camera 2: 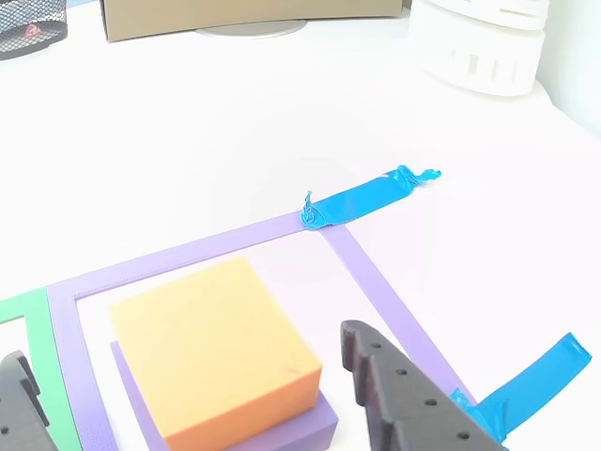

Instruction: Tower of hanoi

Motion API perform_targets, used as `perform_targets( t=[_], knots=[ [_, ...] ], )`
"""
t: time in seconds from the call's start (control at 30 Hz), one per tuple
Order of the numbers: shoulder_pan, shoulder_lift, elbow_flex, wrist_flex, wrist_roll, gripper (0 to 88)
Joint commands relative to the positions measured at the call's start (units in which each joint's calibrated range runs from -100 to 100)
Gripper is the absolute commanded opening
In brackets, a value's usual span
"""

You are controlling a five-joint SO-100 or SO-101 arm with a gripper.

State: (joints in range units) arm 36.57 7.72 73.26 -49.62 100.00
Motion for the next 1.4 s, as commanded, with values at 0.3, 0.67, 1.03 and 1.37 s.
perform_targets(
  t=[0.3, 0.67, 1.03, 1.37],
  knots=[
    [-1.86, 1.68, -2.72, -3.01, 0.00, 34.7],
    [-2.25, 2.41, -2.72, -3.74, 0.00, 28.0],
    [-2.92, 2.41, -2.44, -3.74, 0.00, 21.2],
    [-3.78, 2.33, -1.99, -3.74, 0.00, 15.2]
  ],
)
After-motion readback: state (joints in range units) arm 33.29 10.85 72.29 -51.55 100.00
